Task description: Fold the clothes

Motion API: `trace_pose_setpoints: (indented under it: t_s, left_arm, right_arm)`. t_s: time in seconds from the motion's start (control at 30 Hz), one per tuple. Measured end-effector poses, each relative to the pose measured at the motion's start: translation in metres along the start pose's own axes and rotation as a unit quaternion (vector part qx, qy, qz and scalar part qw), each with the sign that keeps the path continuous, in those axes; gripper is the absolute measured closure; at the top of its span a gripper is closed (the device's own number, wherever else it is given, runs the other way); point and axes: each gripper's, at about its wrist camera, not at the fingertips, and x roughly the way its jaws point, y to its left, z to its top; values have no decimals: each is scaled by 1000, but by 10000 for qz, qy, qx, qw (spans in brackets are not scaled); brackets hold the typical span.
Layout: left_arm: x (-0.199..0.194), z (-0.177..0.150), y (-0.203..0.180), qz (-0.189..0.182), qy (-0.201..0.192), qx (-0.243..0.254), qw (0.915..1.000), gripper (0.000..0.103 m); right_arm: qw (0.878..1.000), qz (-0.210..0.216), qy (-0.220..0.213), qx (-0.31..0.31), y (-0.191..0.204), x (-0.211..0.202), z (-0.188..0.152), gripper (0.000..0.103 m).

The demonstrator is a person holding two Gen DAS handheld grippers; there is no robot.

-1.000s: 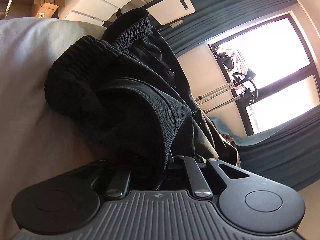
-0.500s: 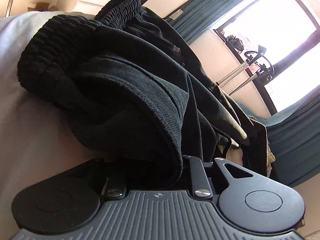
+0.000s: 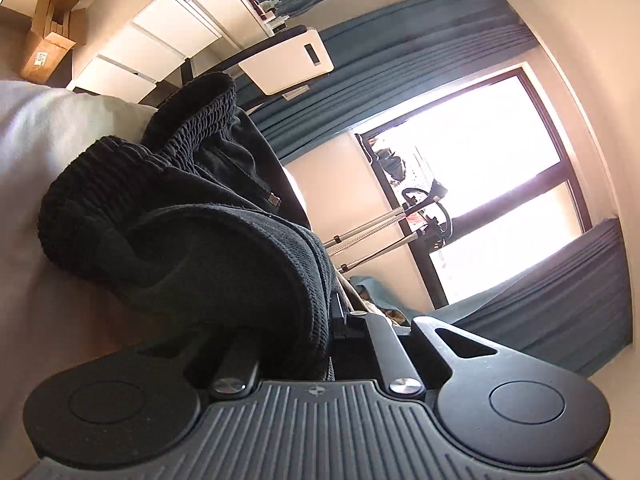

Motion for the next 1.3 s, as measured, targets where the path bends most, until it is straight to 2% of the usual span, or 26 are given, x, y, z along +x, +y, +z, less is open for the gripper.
trace_pose_setpoints:
  t_s: [0.1, 0.13, 0.2, 0.3, 0.33, 0.4, 0.47, 0.57, 0.7, 0.97, 1.13, 1.23, 1.3]
  left_arm:
    - [7, 5, 13, 254, 203, -263, 9991, 93]
    - [9, 4, 14, 341, 259, -271, 9987, 93]
    - [14, 2, 15, 524, 361, -207, 9978, 93]
    - [18, -1, 17, 628, 450, -163, 9969, 93]
    - [18, -2, 16, 641, 451, -135, 9968, 93]
    - [17, -3, 15, 675, 445, -79, 9967, 93]
    - [17, -4, 15, 716, 438, -20, 9965, 93]
    - [18, -7, 15, 876, 416, 102, 9952, 92]
    - [20, -13, 13, 1073, 419, 359, 9927, 91]
    - [23, -27, 6, 1365, 266, 796, 9871, 87]
    - [25, -34, 3, 1501, 168, 982, 9836, 85]
    - [26, -34, 4, 1539, 142, 933, 9836, 85]
    - [26, -35, 4, 1558, 126, 941, 9832, 85]
  right_arm:
    - [9993, 108, 331, 163, -3, -12, 5, 98]
    - [9987, 81, 436, 241, -8, -16, 4, 94]
    - [9972, -33, 570, 487, -29, -27, 2, 93]
    - [9911, -517, 780, 941, -70, -48, 2, 72]
    - [9870, -781, 815, 1146, -86, -57, 4, 61]
    - [9719, -1218, 837, 1830, -123, -71, 7, 60]
    - [9572, -1486, 679, 2388, -152, -77, 9, 58]
    - [9470, -1509, 641, 2764, -174, -60, 13, 57]
    - [9512, -1398, 729, 2652, -185, -16, 21, 53]
    - [9544, -1422, 934, 2455, -213, 40, 12, 42]
    - [9675, -1093, 905, 2095, -213, 66, 15, 35]
    - [9690, -1161, 1043, 1916, -216, 78, 16, 37]
    - [9689, -1189, 1095, 1874, -219, 82, 16, 53]
